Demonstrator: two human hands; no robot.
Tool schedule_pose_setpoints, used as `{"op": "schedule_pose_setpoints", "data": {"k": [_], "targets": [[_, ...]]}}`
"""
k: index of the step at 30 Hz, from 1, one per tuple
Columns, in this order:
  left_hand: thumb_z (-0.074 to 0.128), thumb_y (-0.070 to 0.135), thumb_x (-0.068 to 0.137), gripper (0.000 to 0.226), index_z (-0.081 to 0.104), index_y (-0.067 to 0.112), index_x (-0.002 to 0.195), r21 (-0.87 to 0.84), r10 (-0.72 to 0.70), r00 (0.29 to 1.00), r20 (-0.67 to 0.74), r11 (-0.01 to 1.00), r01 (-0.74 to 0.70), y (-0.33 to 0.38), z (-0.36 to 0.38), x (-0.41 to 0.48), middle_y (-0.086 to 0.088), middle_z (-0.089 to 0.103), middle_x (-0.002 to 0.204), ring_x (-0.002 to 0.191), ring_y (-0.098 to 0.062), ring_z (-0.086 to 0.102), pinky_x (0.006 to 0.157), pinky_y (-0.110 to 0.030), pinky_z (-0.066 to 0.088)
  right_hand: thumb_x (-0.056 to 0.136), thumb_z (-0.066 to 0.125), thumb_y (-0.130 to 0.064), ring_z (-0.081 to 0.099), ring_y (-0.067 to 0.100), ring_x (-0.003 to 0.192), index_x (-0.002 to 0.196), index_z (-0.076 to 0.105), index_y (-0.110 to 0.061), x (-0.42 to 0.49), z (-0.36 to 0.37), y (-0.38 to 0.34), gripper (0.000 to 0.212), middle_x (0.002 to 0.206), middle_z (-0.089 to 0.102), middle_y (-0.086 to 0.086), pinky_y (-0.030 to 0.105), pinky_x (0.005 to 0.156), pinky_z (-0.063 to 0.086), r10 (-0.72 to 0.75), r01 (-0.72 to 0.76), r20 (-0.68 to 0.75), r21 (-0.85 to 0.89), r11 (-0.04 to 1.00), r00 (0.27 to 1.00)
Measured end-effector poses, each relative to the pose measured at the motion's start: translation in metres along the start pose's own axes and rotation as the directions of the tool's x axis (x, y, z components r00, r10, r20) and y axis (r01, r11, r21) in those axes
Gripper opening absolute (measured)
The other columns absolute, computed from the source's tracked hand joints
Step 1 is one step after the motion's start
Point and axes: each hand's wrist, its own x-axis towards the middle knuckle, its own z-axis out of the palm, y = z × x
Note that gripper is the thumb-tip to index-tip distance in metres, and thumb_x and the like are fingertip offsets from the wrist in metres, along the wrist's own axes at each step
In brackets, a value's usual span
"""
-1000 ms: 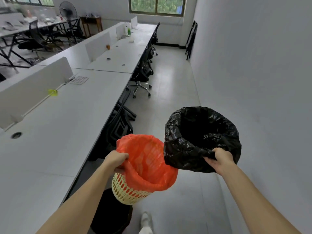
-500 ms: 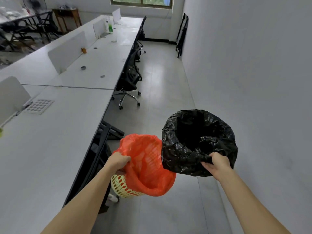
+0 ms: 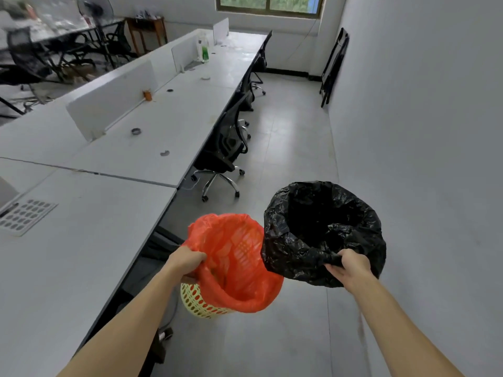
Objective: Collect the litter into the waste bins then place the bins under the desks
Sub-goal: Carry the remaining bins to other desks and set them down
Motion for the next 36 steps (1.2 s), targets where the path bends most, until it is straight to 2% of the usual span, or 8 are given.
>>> {"op": "schedule_pose_setpoints", "data": {"k": [5, 9, 12, 16, 20, 26, 33, 36], "targets": [[0.063, 0.023, 0.088, 0.034, 0.055, 0.006, 0.116, -0.031, -0.03, 0.999, -0.032, 0.999, 0.029, 0.078, -0.011, 0.093, -0.016, 0.069, 0.097, 0.08, -0.03, 0.072, 0.059, -0.037, 0.063, 0.094, 0.045, 0.006, 0.063, 0.036, 0.085, 0.112, 0.051, 0.002, 0.08, 0.077, -0.069, 0.019, 0.098, 0.056, 0.02, 0.04, 0.071, 0.057, 0.013, -0.011, 0.051, -0.034, 0.999, 0.999], [0.062, 0.025, 0.088, 0.034, 0.054, 0.008, 0.117, -0.009, -0.008, 1.0, -0.011, 1.0, 0.008, 0.149, -0.011, 0.188, -0.015, 0.069, 0.1, 0.083, -0.03, 0.072, 0.066, -0.042, 0.064, 0.094, 0.045, 0.007, 0.063, 0.035, 0.086, 0.097, 0.052, 0.0, 0.155, 0.141, -0.124, 0.011, 0.097, 0.057, 0.02, 0.038, 0.068, 0.056, 0.019, -0.016, 0.054, -0.044, 0.999, 0.998], [0.062, 0.024, 0.087, 0.033, 0.055, 0.008, 0.115, 0.027, -0.02, 0.999, 0.026, 0.999, 0.019, 0.208, -0.014, 0.249, -0.014, 0.069, 0.098, 0.08, -0.028, 0.072, 0.057, -0.034, 0.062, 0.094, 0.044, 0.008, 0.062, 0.035, 0.085, 0.092, 0.052, 0.0, 0.209, 0.183, -0.161, 0.011, 0.098, 0.058, 0.02, 0.038, 0.066, 0.055, 0.035, -0.034, 0.017, -0.057, 0.998, 0.999], [0.062, 0.024, 0.086, 0.028, 0.057, 0.006, 0.107, 0.097, 0.007, 0.999, 0.031, 0.995, -0.01, 0.292, -0.024, 0.314, -0.014, 0.07, 0.092, 0.074, -0.027, 0.072, 0.048, -0.028, 0.055, 0.095, 0.045, 0.007, 0.063, 0.034, 0.085, 0.104, 0.053, 0.003, 0.267, 0.224, -0.217, 0.013, 0.1, 0.059, 0.021, 0.038, 0.065, 0.056, 0.027, -0.027, -0.005, -0.035, 0.999, 1.0], [0.06, 0.027, 0.085, 0.024, 0.059, 0.009, 0.1, 0.155, 0.005, 1.0, 0.029, 0.988, -0.009, 0.382, -0.017, 0.381, -0.012, 0.071, 0.09, 0.074, -0.026, 0.073, 0.053, -0.029, 0.058, 0.094, 0.047, 0.006, 0.064, 0.033, 0.084, 0.112, 0.054, 0.006, 0.342, 0.256, -0.272, 0.019, 0.105, 0.06, 0.024, 0.034, 0.053, 0.057, 0.052, -0.053, -0.025, -0.023, 0.998, 0.998], [0.061, 0.029, 0.086, 0.026, 0.059, 0.011, 0.105, 0.157, -0.004, 1.0, -0.016, 0.988, 0.006, 0.507, 0.019, 0.487, -0.011, 0.071, 0.093, 0.075, -0.026, 0.073, 0.055, -0.031, 0.06, 0.093, 0.046, 0.008, 0.063, 0.033, 0.083, 0.113, 0.054, 0.007, 0.471, 0.314, -0.37, 0.021, 0.097, 0.059, 0.022, 0.038, 0.065, 0.056, 0.042, -0.041, 0.016, -0.042, 0.998, 0.999], [0.061, 0.027, 0.09, 0.029, 0.059, 0.005, 0.107, 0.076, -0.103, 0.992, -0.066, 0.991, 0.108, 0.621, 0.057, 0.567, -0.014, 0.071, 0.09, 0.072, -0.027, 0.072, 0.047, -0.027, 0.055, 0.095, 0.044, 0.007, 0.063, 0.031, 0.08, 0.109, 0.053, 0.004, 0.597, 0.373, -0.499, 0.017, 0.094, 0.059, 0.021, 0.039, 0.07, 0.058, 0.048, -0.038, 0.085, -0.117, 0.992, 0.995], [0.06, 0.029, 0.091, 0.032, 0.058, 0.004, 0.111, 0.061, -0.136, 0.987, -0.086, 0.988, 0.141, 0.662, 0.064, 0.598, -0.016, 0.07, 0.091, 0.072, -0.029, 0.072, 0.056, -0.033, 0.06, 0.095, 0.045, 0.006, 0.063, 0.032, 0.081, 0.105, 0.054, 0.004, 0.64, 0.401, -0.547, 0.014, 0.096, 0.059, 0.021, 0.038, 0.067, 0.058, 0.036, -0.019, 0.096, -0.168, 0.986, 0.995]]}}
